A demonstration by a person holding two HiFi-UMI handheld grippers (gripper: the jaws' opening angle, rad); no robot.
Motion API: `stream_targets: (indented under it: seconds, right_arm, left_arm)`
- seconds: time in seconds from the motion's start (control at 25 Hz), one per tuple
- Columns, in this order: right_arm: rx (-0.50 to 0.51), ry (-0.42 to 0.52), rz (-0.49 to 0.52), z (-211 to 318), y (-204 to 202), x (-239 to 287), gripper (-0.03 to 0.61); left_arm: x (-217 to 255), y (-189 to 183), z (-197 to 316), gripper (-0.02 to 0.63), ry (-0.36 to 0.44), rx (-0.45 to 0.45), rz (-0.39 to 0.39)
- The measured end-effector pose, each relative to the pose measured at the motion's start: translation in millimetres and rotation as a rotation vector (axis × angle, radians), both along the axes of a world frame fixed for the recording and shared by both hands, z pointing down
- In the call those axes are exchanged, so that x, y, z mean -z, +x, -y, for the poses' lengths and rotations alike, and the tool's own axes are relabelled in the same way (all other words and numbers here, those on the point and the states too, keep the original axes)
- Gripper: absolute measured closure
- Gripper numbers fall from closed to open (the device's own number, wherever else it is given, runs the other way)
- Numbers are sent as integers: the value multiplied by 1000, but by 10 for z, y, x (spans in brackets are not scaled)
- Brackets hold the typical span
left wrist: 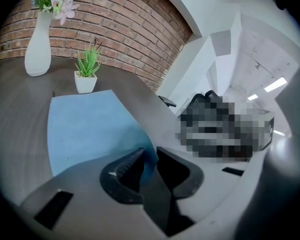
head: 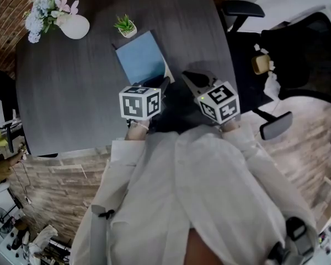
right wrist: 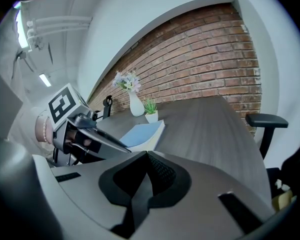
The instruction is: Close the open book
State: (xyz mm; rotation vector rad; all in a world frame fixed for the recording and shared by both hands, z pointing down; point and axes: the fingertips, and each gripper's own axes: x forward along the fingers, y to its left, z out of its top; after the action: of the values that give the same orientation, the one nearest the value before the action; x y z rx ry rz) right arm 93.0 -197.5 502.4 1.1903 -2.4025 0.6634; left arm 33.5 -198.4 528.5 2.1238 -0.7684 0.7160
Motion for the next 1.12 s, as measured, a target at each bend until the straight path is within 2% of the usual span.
stream_targets:
  seconds: [0.44, 0.6, 0.88, 1.12]
  right_arm:
    - [-26, -28, -1, -22, 3, -49, 572]
    - [-17, -31, -19, -20, -15, -76, 572]
    - [-25, -43, -15, -28, -3, -116, 572]
    - [-32, -47, -16, -19, 7, -137, 572]
  left_arm:
    - [-98, 45, -1, 543, 23, -74, 87]
    - [-122, 61, 20, 541, 73, -114, 144]
    - [-182, 90, -40, 535, 158, -233, 277]
    - [-187, 99, -56, 532, 165, -276, 286]
